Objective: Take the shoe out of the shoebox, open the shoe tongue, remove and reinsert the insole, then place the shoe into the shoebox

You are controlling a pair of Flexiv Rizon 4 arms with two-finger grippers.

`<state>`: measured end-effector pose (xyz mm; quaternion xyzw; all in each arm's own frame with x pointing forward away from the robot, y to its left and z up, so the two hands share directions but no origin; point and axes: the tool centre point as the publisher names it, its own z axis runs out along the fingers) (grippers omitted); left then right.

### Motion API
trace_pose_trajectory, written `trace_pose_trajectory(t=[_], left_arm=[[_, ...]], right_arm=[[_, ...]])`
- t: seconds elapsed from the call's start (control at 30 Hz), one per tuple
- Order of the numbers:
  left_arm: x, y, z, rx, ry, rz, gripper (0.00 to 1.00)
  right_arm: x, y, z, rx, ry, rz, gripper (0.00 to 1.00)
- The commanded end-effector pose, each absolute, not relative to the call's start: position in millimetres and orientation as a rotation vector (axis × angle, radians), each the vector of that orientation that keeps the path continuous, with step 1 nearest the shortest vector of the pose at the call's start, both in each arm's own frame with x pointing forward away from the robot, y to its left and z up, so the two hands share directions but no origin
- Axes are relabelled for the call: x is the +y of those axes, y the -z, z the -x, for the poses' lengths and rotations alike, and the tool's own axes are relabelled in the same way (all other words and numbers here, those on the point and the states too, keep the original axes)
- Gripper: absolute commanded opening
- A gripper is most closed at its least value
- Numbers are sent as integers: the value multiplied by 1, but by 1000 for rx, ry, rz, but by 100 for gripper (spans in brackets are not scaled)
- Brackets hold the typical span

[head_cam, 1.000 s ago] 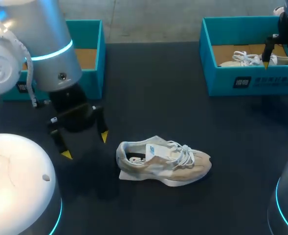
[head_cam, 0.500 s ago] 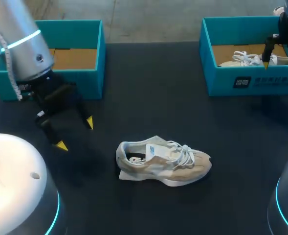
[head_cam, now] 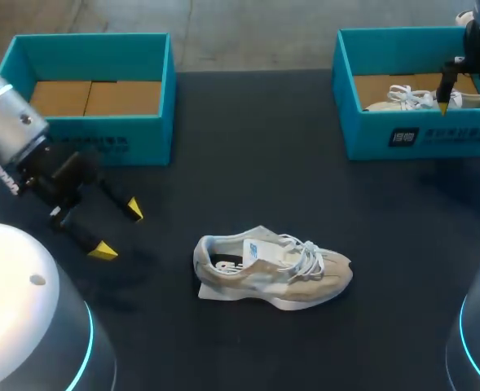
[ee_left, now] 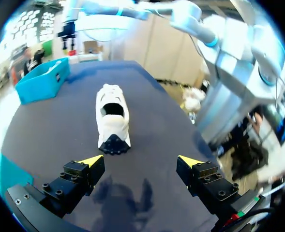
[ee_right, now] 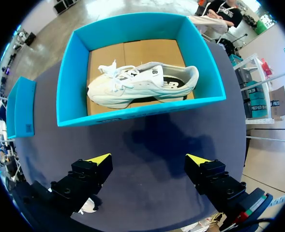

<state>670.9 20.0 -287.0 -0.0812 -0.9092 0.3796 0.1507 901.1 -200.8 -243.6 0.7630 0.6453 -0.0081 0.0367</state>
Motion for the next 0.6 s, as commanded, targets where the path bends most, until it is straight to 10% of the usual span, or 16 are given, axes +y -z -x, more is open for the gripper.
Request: trace_pose_trajectory(t=[0.03,0.6], left_arm=[[24,291,-665,-2553,-1275,-6,100],[29,326,-650,-2461,-1293,169,100]], right_arm=[[-201,244,-900,1980,22,-2342,100],[-201,244,-900,1980,22,-2342,100]])
